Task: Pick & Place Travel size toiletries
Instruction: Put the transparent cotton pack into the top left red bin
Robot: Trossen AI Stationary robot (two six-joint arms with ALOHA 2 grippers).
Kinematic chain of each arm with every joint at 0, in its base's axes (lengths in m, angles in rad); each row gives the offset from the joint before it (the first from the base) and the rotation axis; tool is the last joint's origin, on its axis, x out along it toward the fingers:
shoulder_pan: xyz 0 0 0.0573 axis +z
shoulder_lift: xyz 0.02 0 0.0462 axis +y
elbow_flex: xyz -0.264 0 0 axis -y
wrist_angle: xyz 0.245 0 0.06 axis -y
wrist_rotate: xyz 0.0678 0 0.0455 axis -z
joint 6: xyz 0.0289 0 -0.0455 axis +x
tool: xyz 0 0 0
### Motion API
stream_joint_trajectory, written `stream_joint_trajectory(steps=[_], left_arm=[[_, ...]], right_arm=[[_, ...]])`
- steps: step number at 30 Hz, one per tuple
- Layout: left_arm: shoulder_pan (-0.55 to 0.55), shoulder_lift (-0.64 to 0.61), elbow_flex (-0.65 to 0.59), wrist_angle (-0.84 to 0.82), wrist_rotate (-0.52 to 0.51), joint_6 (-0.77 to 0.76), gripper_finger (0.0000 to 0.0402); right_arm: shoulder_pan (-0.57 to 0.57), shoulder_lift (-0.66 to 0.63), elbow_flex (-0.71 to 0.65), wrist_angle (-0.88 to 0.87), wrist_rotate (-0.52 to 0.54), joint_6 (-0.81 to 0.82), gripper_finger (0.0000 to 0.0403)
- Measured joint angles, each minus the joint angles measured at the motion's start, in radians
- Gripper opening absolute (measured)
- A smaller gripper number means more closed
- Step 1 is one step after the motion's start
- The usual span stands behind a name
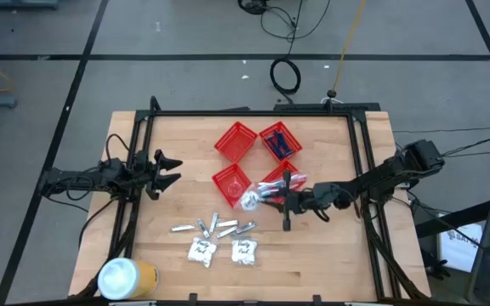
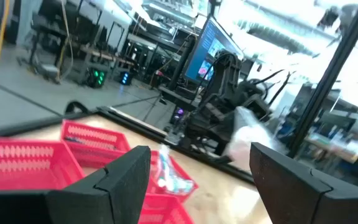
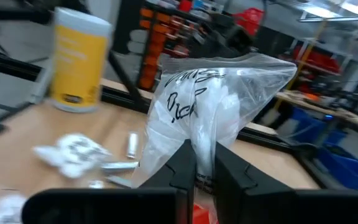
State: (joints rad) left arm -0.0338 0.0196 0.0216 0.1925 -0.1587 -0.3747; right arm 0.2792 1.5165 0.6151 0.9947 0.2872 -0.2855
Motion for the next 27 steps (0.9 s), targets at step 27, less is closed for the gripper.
stream_joint_trajectory(steps=[27], left_arm=[[-0.068, 1.307, 0.546, 0.622, -0.002, 0.373, 0.0271]], right_arm=[[-0.187, 0.020, 0.000, 0.056, -0.004, -0.144, 0.0017]])
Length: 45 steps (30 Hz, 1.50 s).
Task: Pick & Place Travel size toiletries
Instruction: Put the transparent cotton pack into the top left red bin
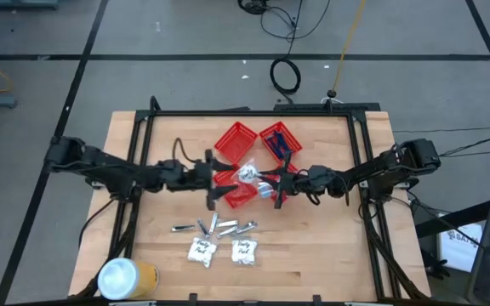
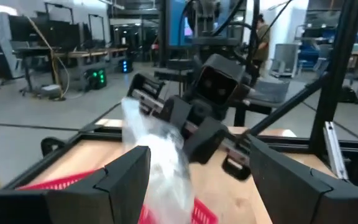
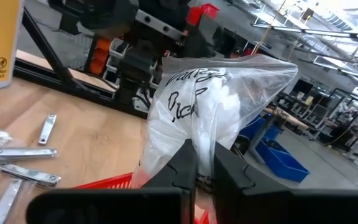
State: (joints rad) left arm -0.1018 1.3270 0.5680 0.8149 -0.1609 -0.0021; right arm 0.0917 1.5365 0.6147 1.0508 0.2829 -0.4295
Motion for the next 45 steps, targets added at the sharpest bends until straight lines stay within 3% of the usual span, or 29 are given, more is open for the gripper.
stream_joint_trajectory(steps=[9, 19, 23, 30, 34, 41, 45], left_arm=[[0.025, 0.069, 0.140, -0.262, -0.132, -0.009, 0.0271], [0.049, 0.069, 0.141, -0.278, -0.152, -0.105, 0.0267], [0.049, 0.069, 0.141, -0.280, -0.148, -0.103, 0.0214], [0.049, 0.069, 0.141, -0.281, -0.110, -0.067, 0.0023], [0.049, 0.036, 0.139, -0.300, -0.190, -0.024, 0.0020], [0.082, -0.077, 0.141, -0.345, -0.515, 0.085, 0.0011], [0.171, -0.084, 0.140, -0.438, -0.513, 0.022, 0.0005]], right_arm=[[0.001, 0.000, 0.000, 0.002, 0.000, 0.002, 0.0016], [0.001, 0.000, 0.000, 0.021, 0.002, 0.016, 0.0016], [0.001, 0.000, 0.000, 0.022, 0.002, 0.017, 0.0022], [0.001, 0.000, 0.000, 0.010, 0.004, 0.023, 0.0040], [0.001, -0.024, 0.001, -0.052, 0.007, 0.020, 0.0073], [0.001, -0.151, 0.001, -0.259, 0.112, 0.078, 0.0155], [0.002, -0.243, 0.001, -0.391, 0.109, 0.108, 0.0182]])
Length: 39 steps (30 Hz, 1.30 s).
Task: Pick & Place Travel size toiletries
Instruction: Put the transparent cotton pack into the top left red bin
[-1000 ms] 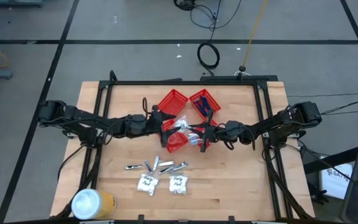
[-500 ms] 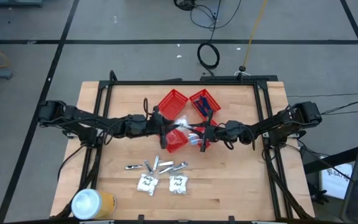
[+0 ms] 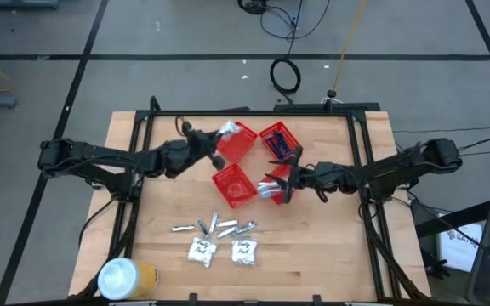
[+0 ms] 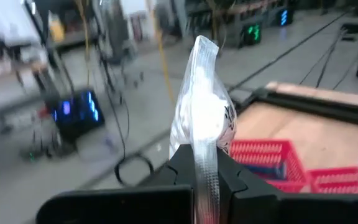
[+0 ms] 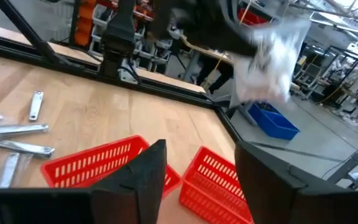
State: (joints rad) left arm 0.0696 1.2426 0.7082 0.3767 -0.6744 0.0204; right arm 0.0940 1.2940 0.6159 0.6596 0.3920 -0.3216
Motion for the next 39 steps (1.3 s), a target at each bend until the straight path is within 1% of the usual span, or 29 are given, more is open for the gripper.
stream_joint_trajectory(steps=[3, 6, 11, 14, 16, 18, 23, 26, 29, 31, 34, 37, 39], left_arm=[[0.081, 0.046, 0.000, -0.063, 0.105, -0.135, 0.0008], [0.146, 0.119, -0.001, -0.083, 0.185, -0.212, 0.0012], [0.202, 0.252, -0.001, -0.055, 0.252, -0.272, 0.0005], [0.221, 0.309, -0.001, -0.013, 0.253, -0.280, 0.0017], [0.232, 0.336, 0.000, 0.001, 0.247, -0.301, 0.0039], [0.243, 0.347, -0.001, -0.001, 0.249, -0.319, 0.0069], [0.253, 0.352, 0.000, 0.005, 0.255, -0.339, 0.0168], [0.253, 0.352, 0.000, 0.022, 0.270, -0.298, 0.0229], [0.253, 0.352, 0.000, 0.035, 0.307, -0.264, 0.0279], [0.253, 0.352, 0.000, 0.044, 0.312, -0.265, 0.0304], [0.252, 0.345, 0.000, 0.048, 0.311, -0.266, 0.0331], [0.248, 0.317, 0.000, 0.030, 0.311, -0.264, 0.0347], [0.239, 0.285, 0.000, 0.022, 0.334, -0.259, 0.0354]], right_arm=[[-0.001, -0.060, 0.000, -0.047, 0.002, 0.019, 0.0191], [-0.001, -0.085, -0.003, -0.074, 0.002, 0.030, 0.0194], [-0.003, -0.094, -0.032, -0.039, 0.003, 0.019, 0.0188], [-0.003, -0.094, -0.039, -0.017, 0.003, 0.012, 0.0184], [-0.003, -0.094, -0.039, -0.016, 0.003, 0.011, 0.0181], [-0.003, -0.094, -0.039, -0.019, 0.003, 0.010, 0.0181], [-0.003, -0.094, -0.040, -0.020, 0.003, 0.004, 0.0182], [-0.003, -0.094, -0.040, -0.020, 0.003, 0.003, 0.0180], [-0.008, -0.094, -0.040, -0.020, 0.003, 0.003, 0.0177], [-0.015, -0.094, -0.040, -0.021, 0.003, 0.007, 0.0177], [-0.022, -0.094, -0.040, -0.022, 0.003, 0.022, 0.0177], [-0.023, -0.094, -0.040, -0.031, 0.002, 0.023, 0.0177], [-0.023, -0.094, -0.040, -0.037, 0.002, 0.022, 0.0176]])
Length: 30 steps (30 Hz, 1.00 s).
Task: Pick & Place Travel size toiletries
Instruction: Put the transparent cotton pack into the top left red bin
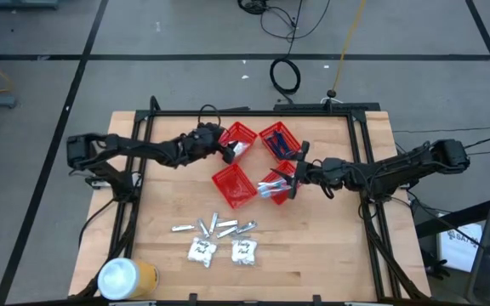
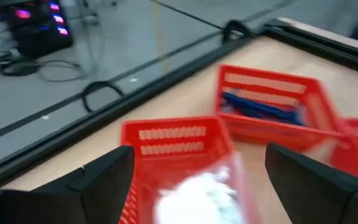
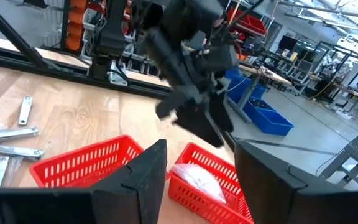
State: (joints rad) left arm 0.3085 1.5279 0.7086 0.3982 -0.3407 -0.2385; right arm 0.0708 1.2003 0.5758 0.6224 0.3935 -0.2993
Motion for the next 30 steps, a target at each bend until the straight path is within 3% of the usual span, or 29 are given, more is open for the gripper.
stream_joint_trajectory(steps=[4, 7, 14, 22, 30], left_arm=[[-0.047, -0.109, 0.000, -0.103, 0.125, 0.063, 0.0357], [-0.143, -0.195, 0.000, -0.232, 0.213, 0.086, 0.0350], [-0.507, -0.301, 0.000, -0.441, 0.210, -0.094, 0.0326], [-0.861, -0.201, 0.000, -0.500, 0.081, -0.534, 0.0302], [-0.994, -0.021, 0.000, -0.508, 0.224, -0.888, 0.0282]], right_arm=[[0.000, 0.000, 0.000, -0.007, -0.001, -0.002, 0.0174], [0.000, 0.000, 0.000, -0.007, -0.001, -0.005, 0.0176], [0.000, 0.000, 0.000, -0.013, -0.001, -0.032, 0.0175], [-0.002, 0.000, 0.000, -0.014, -0.001, -0.054, 0.0173], [-0.005, 0.000, 0.000, -0.009, -0.001, -0.053, 0.0170]])
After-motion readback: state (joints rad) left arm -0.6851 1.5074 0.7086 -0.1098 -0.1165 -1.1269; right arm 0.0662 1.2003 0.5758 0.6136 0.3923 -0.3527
